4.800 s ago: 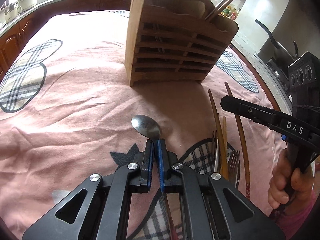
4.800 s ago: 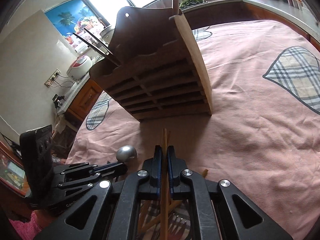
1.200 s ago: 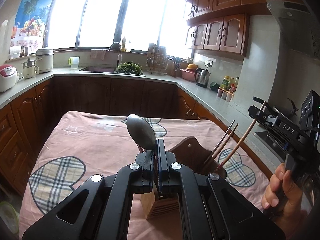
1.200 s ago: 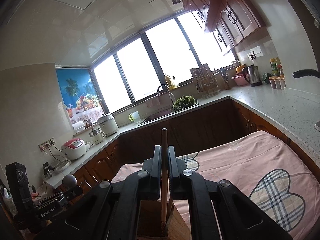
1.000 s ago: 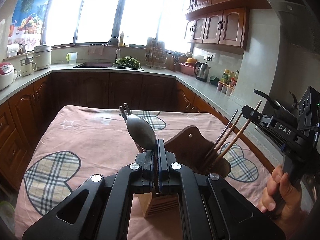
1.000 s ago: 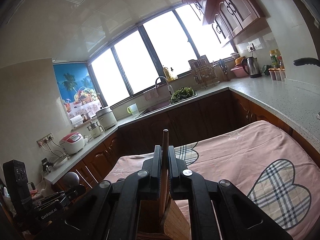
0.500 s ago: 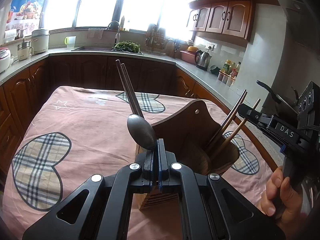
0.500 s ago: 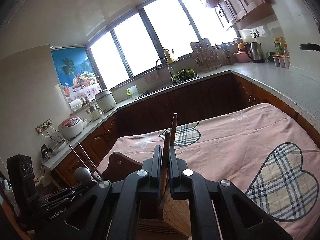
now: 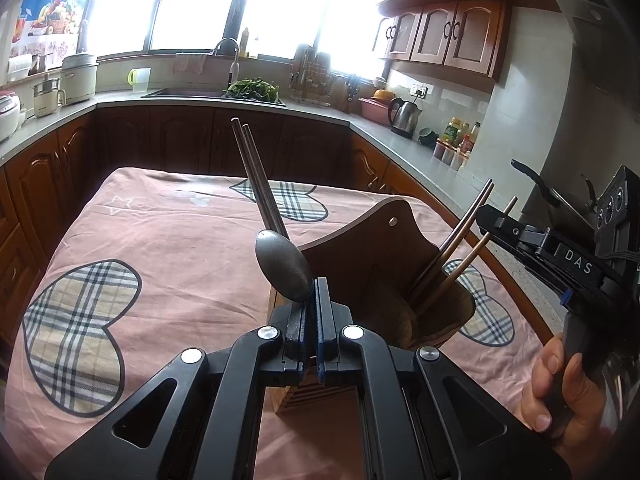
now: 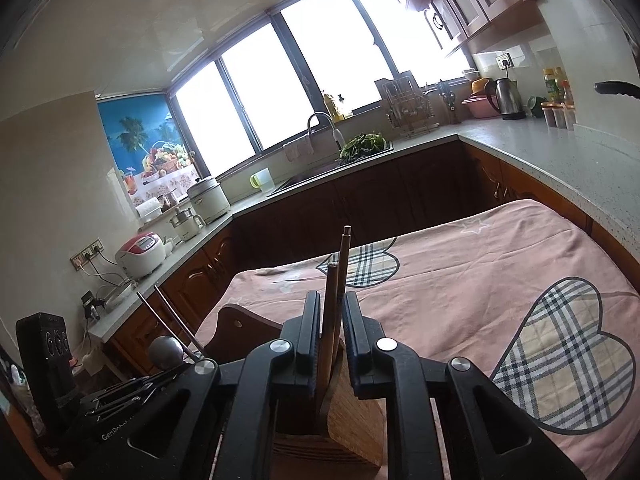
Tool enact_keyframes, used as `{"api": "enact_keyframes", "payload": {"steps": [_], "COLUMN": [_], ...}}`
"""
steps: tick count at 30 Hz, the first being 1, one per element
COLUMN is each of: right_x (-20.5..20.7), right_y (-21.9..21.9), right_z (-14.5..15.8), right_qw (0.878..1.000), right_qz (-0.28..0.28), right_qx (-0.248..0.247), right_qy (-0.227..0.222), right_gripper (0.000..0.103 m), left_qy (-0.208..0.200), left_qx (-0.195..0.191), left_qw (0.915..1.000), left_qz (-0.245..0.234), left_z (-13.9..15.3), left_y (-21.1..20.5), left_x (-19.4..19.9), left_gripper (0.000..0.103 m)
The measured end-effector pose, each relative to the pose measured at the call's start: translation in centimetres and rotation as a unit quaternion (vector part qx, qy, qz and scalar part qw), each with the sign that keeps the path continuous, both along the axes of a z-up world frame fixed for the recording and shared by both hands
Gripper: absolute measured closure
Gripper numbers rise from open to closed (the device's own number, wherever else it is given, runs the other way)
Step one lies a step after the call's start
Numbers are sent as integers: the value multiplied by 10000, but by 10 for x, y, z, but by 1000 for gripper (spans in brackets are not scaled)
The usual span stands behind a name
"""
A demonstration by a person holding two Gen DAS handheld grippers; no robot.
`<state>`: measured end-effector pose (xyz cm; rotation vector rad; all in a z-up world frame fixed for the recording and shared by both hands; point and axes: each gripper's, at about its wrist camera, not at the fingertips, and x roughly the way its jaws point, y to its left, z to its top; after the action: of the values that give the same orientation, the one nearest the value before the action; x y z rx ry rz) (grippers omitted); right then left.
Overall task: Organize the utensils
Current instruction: 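Lower the spoon and chopstick into the caddy and open both tools, then move both open tools back to the utensil pile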
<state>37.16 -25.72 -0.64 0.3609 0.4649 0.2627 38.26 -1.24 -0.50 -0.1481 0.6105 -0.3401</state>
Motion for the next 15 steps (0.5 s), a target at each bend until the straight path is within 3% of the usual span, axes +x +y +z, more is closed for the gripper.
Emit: {"api": "enact_keyframes", "payload": {"steps": [3, 6, 11, 15], "right_x": [-4, -4, -8, -19], "right_y": [-2, -5, -10, -12], "right_z": [1, 1, 3, 9], "right_qw": [10000, 9999, 9997, 9994], "right_qz": [-44, -39, -29, 7], "right_qx": [55, 144, 234, 320], "right_qy": [-44, -12, -6, -117], "right_gripper": [63, 51, 43, 23], "left_qy": [5, -25, -45, -63], "left_qx": [-36, -28, -20, -49], "left_qw": [10000, 10000, 10000, 10000], "left_qz": [-19, 0, -11, 26], "left_z": [1, 3, 5, 9], "left_y": [0, -1, -2, 1], "left_x": [-2, -5, -11, -21], "left_gripper": [90, 62, 48, 27]}}
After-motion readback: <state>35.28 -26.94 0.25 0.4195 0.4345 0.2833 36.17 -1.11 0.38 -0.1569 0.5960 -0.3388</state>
